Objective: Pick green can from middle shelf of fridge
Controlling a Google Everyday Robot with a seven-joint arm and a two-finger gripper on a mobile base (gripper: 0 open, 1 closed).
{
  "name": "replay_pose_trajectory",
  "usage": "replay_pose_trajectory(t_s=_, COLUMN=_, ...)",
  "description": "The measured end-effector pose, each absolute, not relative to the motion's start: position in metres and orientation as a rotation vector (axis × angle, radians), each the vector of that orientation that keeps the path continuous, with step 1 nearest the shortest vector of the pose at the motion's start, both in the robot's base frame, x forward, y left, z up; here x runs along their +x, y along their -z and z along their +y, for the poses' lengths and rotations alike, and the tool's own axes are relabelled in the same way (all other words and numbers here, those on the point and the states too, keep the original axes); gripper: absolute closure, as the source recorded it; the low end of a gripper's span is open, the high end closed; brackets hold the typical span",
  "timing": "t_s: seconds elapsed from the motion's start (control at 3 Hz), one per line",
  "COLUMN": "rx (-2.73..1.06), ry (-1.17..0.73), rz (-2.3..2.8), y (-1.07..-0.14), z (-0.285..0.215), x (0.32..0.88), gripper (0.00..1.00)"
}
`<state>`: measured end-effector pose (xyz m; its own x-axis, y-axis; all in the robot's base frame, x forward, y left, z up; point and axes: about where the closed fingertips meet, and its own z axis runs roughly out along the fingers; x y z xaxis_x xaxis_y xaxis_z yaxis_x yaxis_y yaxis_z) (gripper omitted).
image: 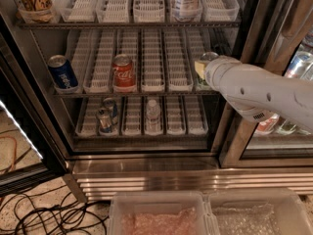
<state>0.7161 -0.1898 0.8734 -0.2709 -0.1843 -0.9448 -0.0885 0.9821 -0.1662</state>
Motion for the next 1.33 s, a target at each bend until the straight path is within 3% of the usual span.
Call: replay_pose_trajectory(t_s=1.33, rx=0.020, ry=-0.056, rz=1.865, y=-0.915, z=-0.188, x=0.686, gripper=1.00)
